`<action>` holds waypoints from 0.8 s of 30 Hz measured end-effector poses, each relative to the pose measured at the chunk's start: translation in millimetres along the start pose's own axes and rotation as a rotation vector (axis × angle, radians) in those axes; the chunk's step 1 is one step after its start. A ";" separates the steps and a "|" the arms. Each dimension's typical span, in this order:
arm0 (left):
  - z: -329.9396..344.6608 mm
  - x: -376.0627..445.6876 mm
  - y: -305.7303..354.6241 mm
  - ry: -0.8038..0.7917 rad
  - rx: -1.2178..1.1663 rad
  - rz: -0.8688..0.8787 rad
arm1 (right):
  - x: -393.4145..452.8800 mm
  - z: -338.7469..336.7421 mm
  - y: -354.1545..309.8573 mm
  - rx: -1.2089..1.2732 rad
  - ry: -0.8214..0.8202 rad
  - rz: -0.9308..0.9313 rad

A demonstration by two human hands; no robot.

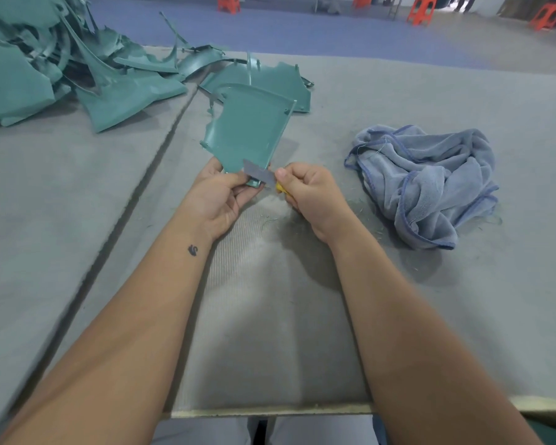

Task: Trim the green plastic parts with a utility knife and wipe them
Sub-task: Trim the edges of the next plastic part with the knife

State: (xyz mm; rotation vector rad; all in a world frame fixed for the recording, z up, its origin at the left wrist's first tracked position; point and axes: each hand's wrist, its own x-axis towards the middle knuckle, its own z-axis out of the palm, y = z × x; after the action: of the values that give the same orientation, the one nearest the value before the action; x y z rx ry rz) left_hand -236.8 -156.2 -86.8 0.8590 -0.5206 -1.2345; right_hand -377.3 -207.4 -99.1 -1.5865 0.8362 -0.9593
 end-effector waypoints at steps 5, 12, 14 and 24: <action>-3.4 1.2 -0.8 -0.033 0.053 -0.019 | 6.0 -2.5 0.7 0.227 0.150 0.047; -2.3 2.6 -3.3 -0.037 0.124 0.016 | 5.3 -9.2 -4.2 0.535 0.296 0.097; -2.2 4.2 -3.6 -0.017 0.111 0.039 | 3.0 -12.9 -7.3 0.555 0.310 0.081; -6.0 10.6 -3.7 0.082 -0.052 0.004 | 5.7 -21.0 -7.4 0.250 0.382 0.103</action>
State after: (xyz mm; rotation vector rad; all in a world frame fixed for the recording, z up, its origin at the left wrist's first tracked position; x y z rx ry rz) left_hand -231.6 -164.9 -94.4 0.8606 -0.4226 -1.1986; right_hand -393.4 -219.8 -88.3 -1.1530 1.0040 -1.2608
